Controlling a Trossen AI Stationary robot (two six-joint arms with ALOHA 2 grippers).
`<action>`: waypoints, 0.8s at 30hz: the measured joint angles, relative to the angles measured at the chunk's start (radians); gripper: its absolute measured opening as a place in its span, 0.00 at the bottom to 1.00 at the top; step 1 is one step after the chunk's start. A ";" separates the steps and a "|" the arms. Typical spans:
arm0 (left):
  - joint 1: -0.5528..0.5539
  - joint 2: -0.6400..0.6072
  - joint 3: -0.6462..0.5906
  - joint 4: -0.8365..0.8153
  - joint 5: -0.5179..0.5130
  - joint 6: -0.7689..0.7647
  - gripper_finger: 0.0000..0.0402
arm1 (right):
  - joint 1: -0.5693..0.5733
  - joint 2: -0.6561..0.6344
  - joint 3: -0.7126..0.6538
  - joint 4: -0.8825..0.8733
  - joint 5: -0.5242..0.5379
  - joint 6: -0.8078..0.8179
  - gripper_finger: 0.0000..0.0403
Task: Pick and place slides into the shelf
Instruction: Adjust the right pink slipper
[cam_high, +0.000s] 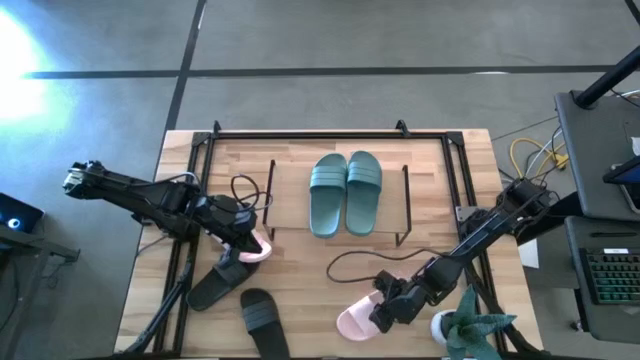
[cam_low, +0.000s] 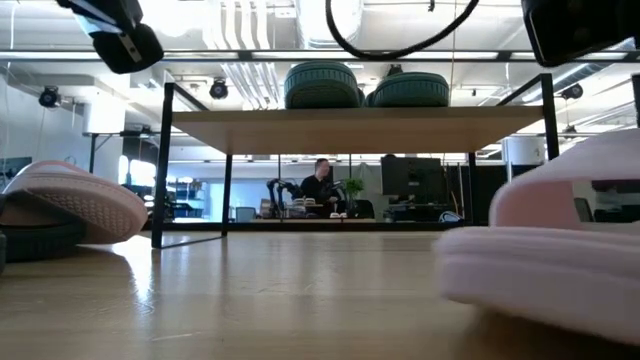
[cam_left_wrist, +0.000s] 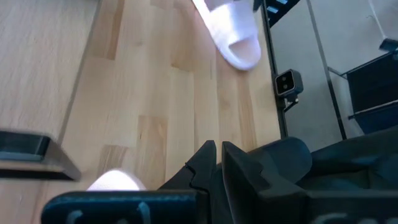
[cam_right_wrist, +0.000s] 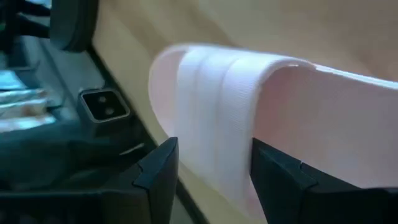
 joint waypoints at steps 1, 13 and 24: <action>0.000 0.001 0.000 0.000 0.000 0.002 0.03 | -0.001 0.008 -0.007 0.016 -0.006 0.001 0.43; 0.000 0.002 0.000 -0.009 -0.017 0.002 0.03 | -0.011 0.038 0.050 0.030 0.040 -0.037 0.08; -0.001 -0.014 0.000 -0.026 -0.161 -0.046 0.03 | 0.013 0.050 0.189 -0.120 0.665 0.416 0.03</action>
